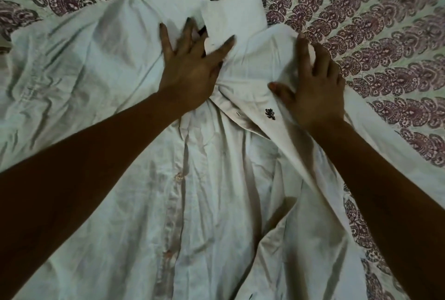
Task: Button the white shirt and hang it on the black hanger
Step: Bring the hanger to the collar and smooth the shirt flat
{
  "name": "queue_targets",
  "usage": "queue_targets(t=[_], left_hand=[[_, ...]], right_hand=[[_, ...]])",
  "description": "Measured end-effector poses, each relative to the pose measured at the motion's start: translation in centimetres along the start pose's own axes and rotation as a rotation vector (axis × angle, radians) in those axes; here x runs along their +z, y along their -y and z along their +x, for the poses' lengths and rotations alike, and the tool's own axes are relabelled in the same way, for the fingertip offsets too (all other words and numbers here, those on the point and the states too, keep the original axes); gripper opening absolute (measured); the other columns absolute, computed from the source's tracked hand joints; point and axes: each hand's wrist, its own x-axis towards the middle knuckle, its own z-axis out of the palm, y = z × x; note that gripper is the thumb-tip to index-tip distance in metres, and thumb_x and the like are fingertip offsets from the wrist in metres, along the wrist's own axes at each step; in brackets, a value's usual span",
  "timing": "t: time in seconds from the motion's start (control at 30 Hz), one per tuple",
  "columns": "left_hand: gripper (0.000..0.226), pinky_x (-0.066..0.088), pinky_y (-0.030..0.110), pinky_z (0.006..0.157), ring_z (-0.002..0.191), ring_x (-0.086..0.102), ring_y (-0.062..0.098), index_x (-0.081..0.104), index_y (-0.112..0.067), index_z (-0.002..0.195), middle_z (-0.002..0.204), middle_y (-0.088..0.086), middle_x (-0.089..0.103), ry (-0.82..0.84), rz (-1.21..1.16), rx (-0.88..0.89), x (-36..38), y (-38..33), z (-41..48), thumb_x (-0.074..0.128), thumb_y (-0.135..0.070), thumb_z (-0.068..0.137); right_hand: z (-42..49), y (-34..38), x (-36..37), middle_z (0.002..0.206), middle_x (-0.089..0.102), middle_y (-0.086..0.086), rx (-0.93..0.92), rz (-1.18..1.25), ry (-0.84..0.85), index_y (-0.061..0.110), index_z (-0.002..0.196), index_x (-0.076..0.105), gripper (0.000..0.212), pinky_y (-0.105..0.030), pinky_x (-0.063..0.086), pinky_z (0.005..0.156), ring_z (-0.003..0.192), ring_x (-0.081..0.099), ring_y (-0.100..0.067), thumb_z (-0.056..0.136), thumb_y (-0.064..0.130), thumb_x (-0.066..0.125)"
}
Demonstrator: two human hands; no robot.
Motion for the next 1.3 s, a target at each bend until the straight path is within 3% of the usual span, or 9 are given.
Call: queue_targets(t=[0.17,0.37,0.57,0.67,0.73,0.93,1.1,1.2,1.3], left_hand=[[0.085,0.008,0.065,0.109,0.141,0.012,0.042,0.018,-0.02,0.148,0.149,0.028,0.023,0.152,-0.028,0.054,0.1,1.1,0.7,0.017,-0.072,0.081],[0.083,0.008,0.06,0.111,0.143,0.008,0.036,0.019,-0.02,0.147,0.153,0.019,0.018,0.232,-0.188,0.038,-0.2,1.9,2.0,0.048,-0.062,0.082],[0.082,0.008,0.059,0.111,0.141,0.021,0.034,0.032,-0.023,0.143,0.149,0.014,0.032,0.14,-0.091,-0.019,-0.8,1.8,-0.4,0.02,-0.069,0.076],[0.081,0.008,0.054,0.113,0.141,0.019,0.035,0.025,-0.012,0.145,0.152,0.016,0.025,0.082,-0.136,-0.058,-1.8,1.2,-2.6,0.021,-0.063,0.082],[0.076,0.009,0.05,0.114,0.141,0.019,0.036,0.026,-0.007,0.144,0.152,0.018,0.024,0.038,-0.194,-0.036,-2.7,0.7,-4.3,0.025,-0.056,0.087],[0.066,0.01,0.049,0.113,0.14,0.025,0.03,0.036,-0.007,0.14,0.15,0.013,0.031,0.151,-0.08,0.236,-3.5,-1.7,-10.4,0.026,-0.051,0.092],[0.063,0.012,0.043,0.114,0.138,0.03,0.031,0.044,-0.007,0.135,0.147,0.013,0.036,0.257,-0.145,0.194,-4.3,-3.5,-15.9,0.026,-0.049,0.092],[0.054,0.026,0.045,0.112,0.133,0.04,0.03,0.054,-0.009,0.127,0.142,0.012,0.044,0.262,-0.243,0.251,-4.9,-5.2,-19.5,0.032,-0.043,0.092],[0.046,0.034,0.04,0.107,0.127,0.047,0.026,0.06,-0.011,0.121,0.137,0.009,0.051,0.26,-0.384,0.282,-5.6,-7.4,-22.9,0.035,-0.038,0.093]], right_hand=[[1.5,0.9,-0.1,0.155,-0.01,-0.02,-0.086,-0.155,0.008,0.025,0.149,-0.004,0.078,-0.065,0.0,0.109,0.141,-0.007,-0.046,0.09,0.064,0.03],[2.3,0.8,-0.1,0.155,-0.01,-0.021,-0.075,-0.211,0.048,0.027,0.149,-0.004,0.074,-0.068,0.0,0.109,0.141,-0.007,-0.045,0.092,0.06,0.03],[1.2,2.0,-1.5,0.155,-0.009,-0.021,-0.064,-0.156,0.05,0.022,0.15,0.003,0.077,-0.065,-0.003,0.109,0.141,-0.009,-0.046,0.091,0.053,0.043],[-2.2,3.4,-2.0,0.156,0.002,-0.02,-0.118,-0.037,-0.022,0.019,0.149,0.014,0.072,-0.057,-0.003,0.112,0.143,-0.003,-0.043,0.091,0.047,0.047],[-5.3,4.4,-1.8,0.153,0.021,-0.022,-0.156,0.076,-0.117,0.015,0.144,0.034,0.062,-0.055,0.007,0.113,0.142,0.012,-0.043,0.09,0.043,0.049],[-16.1,6.6,-0.5,0.136,0.05,-0.014,-0.155,0.145,-0.131,0.016,0.124,0.059,0.043,-0.042,0.029,0.102,0.129,0.034,-0.029,0.089,0.038,0.046],[-26.4,7.4,0.1,0.133,0.051,-0.009,0.009,0.173,-0.079,0.023,0.129,0.053,0.05,-0.039,0.032,0.093,0.119,0.042,-0.027,0.085,0.048,0.049],[-31.7,8.0,0.2,0.136,0.044,-0.011,0.179,0.207,-0.071,0.022,0.134,0.047,0.057,-0.04,0.034,0.091,0.115,0.044,-0.03,0.084,0.05,0.048],[-35.0,8.2,0.0,0.124,0.053,-0.013,0.298,0.264,-0.033,0.021,0.134,0.046,0.065,-0.041,0.04,0.085,0.105,0.052,-0.033,0.081,0.058,0.047]])
